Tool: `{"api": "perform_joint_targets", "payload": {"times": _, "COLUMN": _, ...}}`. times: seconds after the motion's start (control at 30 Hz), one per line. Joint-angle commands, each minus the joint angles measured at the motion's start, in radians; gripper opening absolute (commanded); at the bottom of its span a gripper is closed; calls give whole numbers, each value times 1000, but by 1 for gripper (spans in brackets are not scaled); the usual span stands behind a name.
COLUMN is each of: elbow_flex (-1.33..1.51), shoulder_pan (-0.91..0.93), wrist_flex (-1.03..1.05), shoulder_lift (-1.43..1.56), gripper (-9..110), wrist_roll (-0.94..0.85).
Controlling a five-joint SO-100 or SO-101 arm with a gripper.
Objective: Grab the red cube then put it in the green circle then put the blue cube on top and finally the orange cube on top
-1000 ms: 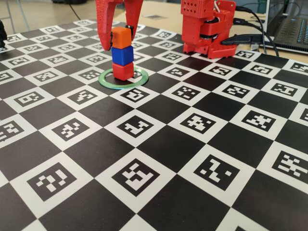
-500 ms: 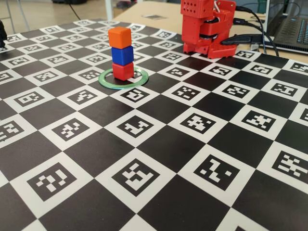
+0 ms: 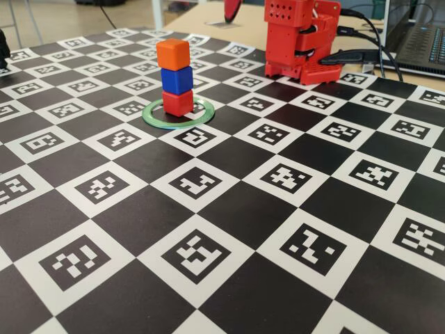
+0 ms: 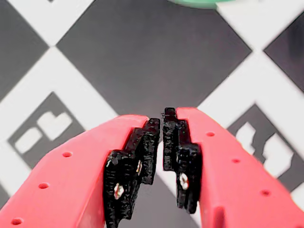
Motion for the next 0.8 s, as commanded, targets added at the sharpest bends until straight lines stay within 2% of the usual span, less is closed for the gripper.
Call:
{"api": "perform_joint_targets", "payload": {"times": 0.0, "elbow_flex": 132, "shoulder_pan": -11, "wrist_flex": -109, "shoulder_lift": 129, "gripper": -6, "wrist_roll": -160}}
{"api": "perform_joint_targets", "payload": {"times": 0.13, "elbow_flex": 302, "shoulder_pan": -15, "wrist_flex": -173, "shoulder_lift": 250, "gripper": -6, "wrist_roll": -279}}
{"api": "perform_joint_targets", "payload": {"times": 0.33, "elbow_flex": 485, "shoulder_pan": -28, "wrist_flex": -153, "shoulder_lift": 362, "gripper": -6, "wrist_roll": -594}}
{"api": "perform_joint_targets", "payload": {"times": 0.53, "elbow_flex": 509, "shoulder_pan": -55, "wrist_flex": 20, "shoulder_lift": 425, "gripper": -6, "wrist_roll": -661}}
{"api": "perform_joint_targets", "payload": {"times": 0.77, "elbow_flex": 557, "shoulder_pan": -46, "wrist_flex": 117, "shoulder_lift": 508, "gripper": -6, "wrist_roll": -680}}
